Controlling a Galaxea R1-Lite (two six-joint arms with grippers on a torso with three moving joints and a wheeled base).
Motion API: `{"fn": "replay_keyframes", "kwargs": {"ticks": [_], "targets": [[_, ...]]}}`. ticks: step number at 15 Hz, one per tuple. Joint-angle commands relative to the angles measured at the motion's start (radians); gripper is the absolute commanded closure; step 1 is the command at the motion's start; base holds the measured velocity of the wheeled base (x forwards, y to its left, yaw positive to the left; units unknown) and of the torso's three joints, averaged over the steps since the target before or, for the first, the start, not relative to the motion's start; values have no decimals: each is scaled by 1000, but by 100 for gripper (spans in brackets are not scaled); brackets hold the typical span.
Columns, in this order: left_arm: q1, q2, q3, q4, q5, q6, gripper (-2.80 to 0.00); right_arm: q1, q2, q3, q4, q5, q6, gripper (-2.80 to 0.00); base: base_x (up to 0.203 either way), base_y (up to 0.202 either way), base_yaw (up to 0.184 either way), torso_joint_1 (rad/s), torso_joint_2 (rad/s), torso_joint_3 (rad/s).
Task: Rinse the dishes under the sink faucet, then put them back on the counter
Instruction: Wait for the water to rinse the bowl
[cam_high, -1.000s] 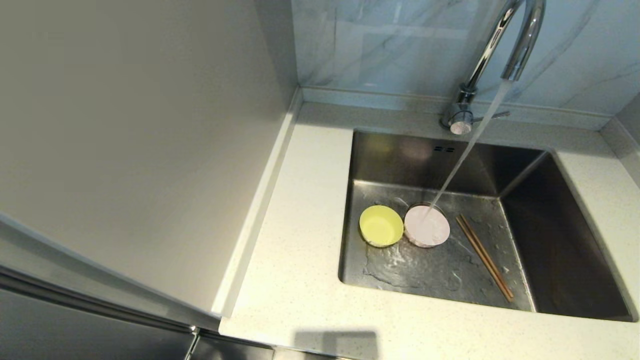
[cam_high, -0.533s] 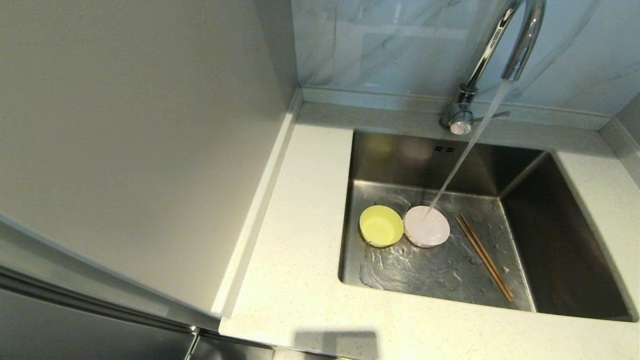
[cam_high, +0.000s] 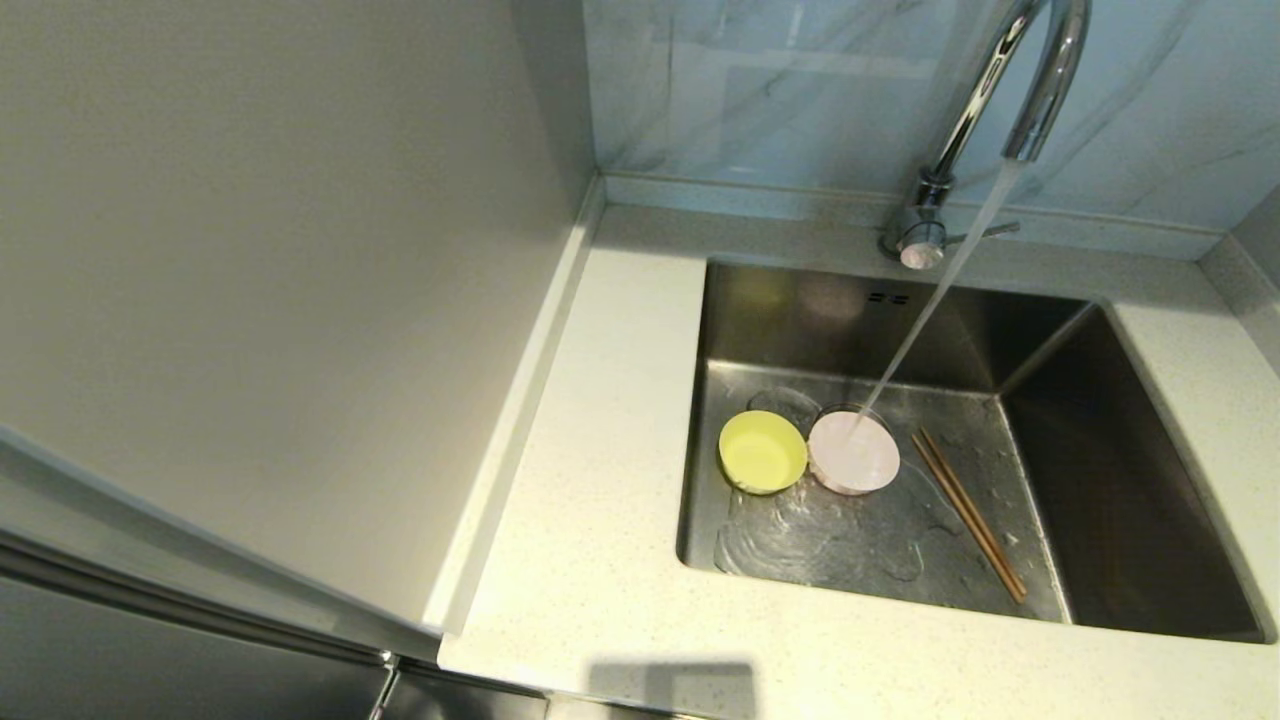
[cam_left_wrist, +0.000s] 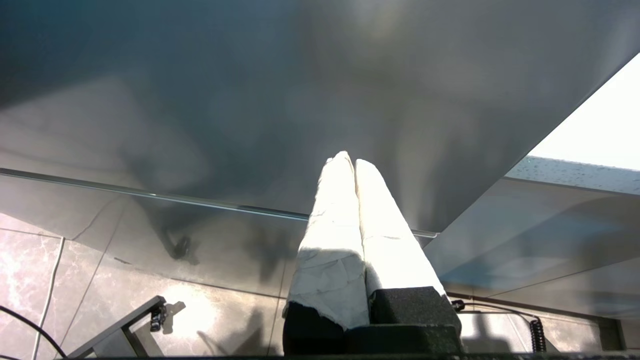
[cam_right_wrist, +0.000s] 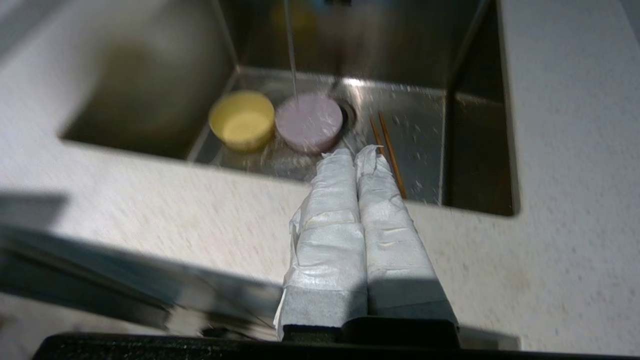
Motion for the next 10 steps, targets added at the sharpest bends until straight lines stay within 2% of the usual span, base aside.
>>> {"fn": "replay_keyframes", "kwargs": {"ticks": [1, 7, 10], "targets": [[0, -3, 0, 0, 0, -2, 0, 0, 223, -162, -5, 0, 110, 0, 0, 0, 0, 0, 0, 0], [0, -3, 0, 0, 0, 0, 0, -2, 943, -607, -34, -63, 424, 0, 0, 0, 0, 0, 0, 0], [0, -3, 0, 0, 0, 0, 0, -35, 1167, -794, -47, -67, 614, 0, 0, 0, 0, 0, 0, 0]]}}
